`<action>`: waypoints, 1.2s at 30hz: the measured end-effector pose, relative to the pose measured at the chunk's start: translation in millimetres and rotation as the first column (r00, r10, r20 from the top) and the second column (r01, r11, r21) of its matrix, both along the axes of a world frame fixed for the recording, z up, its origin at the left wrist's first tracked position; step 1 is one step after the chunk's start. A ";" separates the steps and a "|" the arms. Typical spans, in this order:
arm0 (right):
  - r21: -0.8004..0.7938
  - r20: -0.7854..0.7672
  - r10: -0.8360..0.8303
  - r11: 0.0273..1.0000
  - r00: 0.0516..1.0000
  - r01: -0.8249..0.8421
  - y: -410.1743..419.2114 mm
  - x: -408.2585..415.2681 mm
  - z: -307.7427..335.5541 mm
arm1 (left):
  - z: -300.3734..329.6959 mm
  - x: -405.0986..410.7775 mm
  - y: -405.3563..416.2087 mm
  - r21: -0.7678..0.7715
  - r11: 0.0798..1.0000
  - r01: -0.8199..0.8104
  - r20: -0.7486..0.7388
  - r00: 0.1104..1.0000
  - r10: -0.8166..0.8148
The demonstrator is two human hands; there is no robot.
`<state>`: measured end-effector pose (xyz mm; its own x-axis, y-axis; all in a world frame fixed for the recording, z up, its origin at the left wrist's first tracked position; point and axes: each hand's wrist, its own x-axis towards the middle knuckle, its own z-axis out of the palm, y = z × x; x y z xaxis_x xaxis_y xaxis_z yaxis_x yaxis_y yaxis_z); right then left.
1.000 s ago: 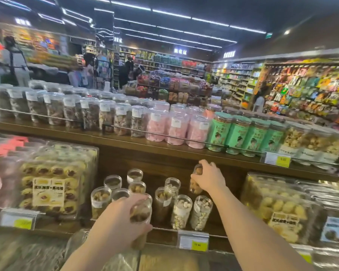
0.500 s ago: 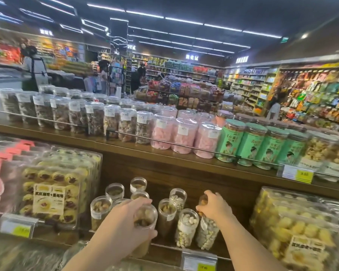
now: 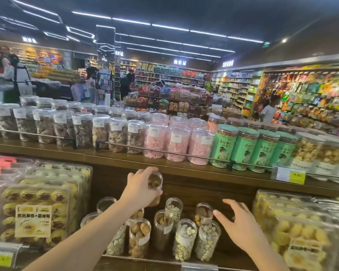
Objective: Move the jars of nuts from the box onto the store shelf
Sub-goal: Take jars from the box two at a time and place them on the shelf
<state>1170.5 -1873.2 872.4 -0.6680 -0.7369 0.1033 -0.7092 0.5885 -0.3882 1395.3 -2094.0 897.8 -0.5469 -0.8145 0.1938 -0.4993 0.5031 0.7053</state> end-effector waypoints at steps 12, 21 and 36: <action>0.145 -0.003 -0.076 0.987 0.997 0.076 22.2 -1.7 -14.1 | -63.7 -44.8 -23.7 0.018 1.000 0.008 0.405 0.914 -0.015; 0.153 -0.050 0.010 0.988 0.999 -0.002 16.6 5.8 -7.5 | -51.8 -31.5 -14.3 -0.007 1.000 0.008 0.420 0.907 -0.004; 0.141 -0.064 0.316 0.942 0.946 -0.305 -45.5 110.7 43.3 | 10.7 128.2 57.6 -0.012 0.994 0.108 0.446 0.890 -0.091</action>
